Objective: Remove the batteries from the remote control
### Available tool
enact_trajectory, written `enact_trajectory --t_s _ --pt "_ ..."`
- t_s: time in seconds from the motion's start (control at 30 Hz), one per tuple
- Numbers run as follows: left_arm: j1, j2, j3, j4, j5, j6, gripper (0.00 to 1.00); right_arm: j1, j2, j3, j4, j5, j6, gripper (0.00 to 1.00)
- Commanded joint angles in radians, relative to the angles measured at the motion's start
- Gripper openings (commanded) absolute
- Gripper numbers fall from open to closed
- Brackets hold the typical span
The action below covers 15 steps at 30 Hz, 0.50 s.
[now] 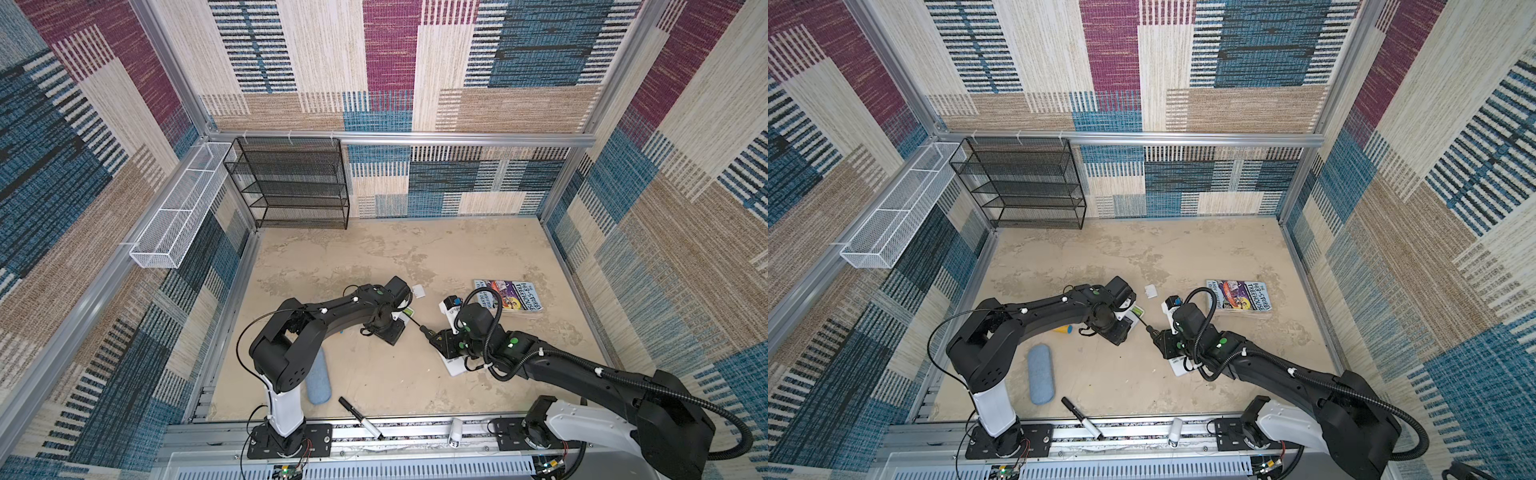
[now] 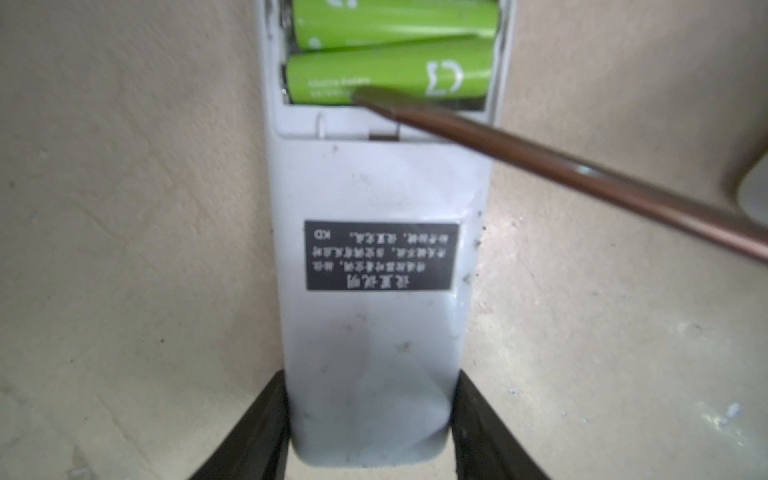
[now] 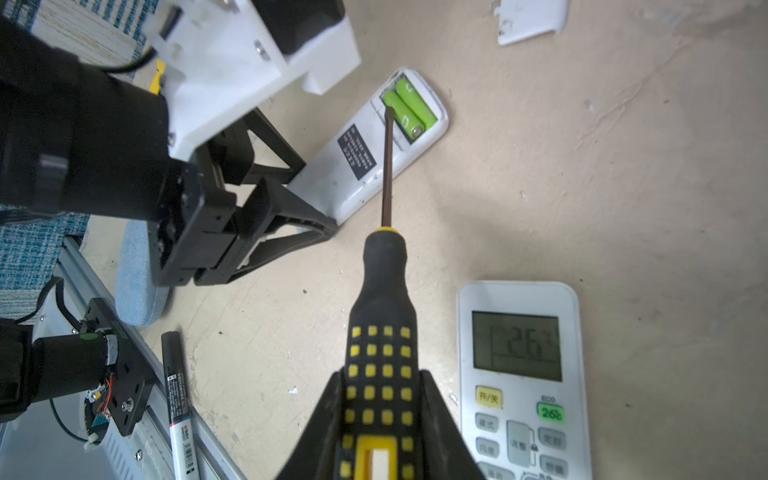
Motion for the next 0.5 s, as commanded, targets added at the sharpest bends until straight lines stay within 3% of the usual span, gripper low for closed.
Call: enact_trajectory --t_s 0.0,0.47 --pt "-0.006 0.005 -0.007 -0.124 0.025 0.021 0.52 0.002 0.015 0.016 -0.024 -0.017 0.001 0.0" --pt "-0.006 -0.009 -0.019 -0.126 0.001 0.021 0.52 0.002 0.048 0.091 -0.142 0.039 -0.011 0.0"
